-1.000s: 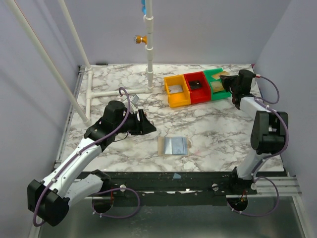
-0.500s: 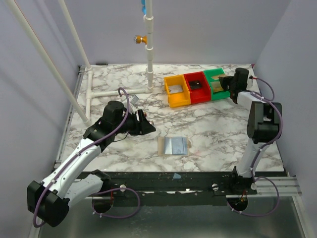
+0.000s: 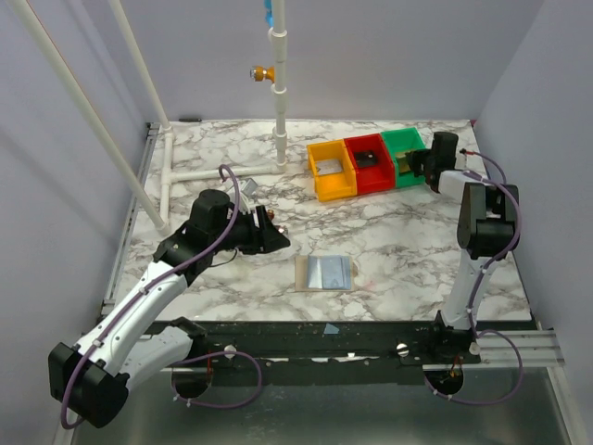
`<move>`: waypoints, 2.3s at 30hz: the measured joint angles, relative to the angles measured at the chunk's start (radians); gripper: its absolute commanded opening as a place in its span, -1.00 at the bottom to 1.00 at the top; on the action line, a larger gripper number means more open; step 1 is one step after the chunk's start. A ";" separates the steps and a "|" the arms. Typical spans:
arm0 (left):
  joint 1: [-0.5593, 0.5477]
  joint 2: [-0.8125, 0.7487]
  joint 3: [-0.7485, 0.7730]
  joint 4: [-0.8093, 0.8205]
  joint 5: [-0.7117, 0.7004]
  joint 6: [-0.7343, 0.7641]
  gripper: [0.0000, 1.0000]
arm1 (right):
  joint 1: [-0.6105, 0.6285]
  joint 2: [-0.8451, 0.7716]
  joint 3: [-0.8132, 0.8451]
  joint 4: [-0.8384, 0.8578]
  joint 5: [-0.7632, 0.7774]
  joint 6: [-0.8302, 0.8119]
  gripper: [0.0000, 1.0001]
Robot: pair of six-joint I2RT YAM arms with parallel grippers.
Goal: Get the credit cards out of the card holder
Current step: Place the credit card in the storage box, then remove the credit card from the card holder.
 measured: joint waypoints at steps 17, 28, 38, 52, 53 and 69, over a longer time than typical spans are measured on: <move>0.004 -0.023 0.000 -0.007 0.000 -0.001 0.05 | 0.000 0.043 0.100 -0.079 0.022 -0.046 -0.35; 0.004 -0.023 0.000 -0.013 0.000 -0.001 0.05 | 0.000 0.035 0.093 -0.104 0.021 -0.061 -0.18; 0.004 -0.023 0.000 -0.012 0.000 -0.008 0.05 | 0.000 -0.138 0.018 -0.174 -0.057 -0.146 0.53; 0.004 -0.015 0.000 -0.002 0.000 -0.024 0.06 | 0.010 -0.432 -0.258 -0.240 -0.174 -0.333 0.68; 0.004 -0.013 0.000 0.001 0.000 -0.024 0.06 | 0.016 -0.455 -0.273 -0.247 -0.176 -0.344 0.71; 0.004 0.060 -0.018 0.066 0.000 -0.051 0.05 | 0.464 -0.707 -0.341 -0.409 -0.101 -0.525 0.87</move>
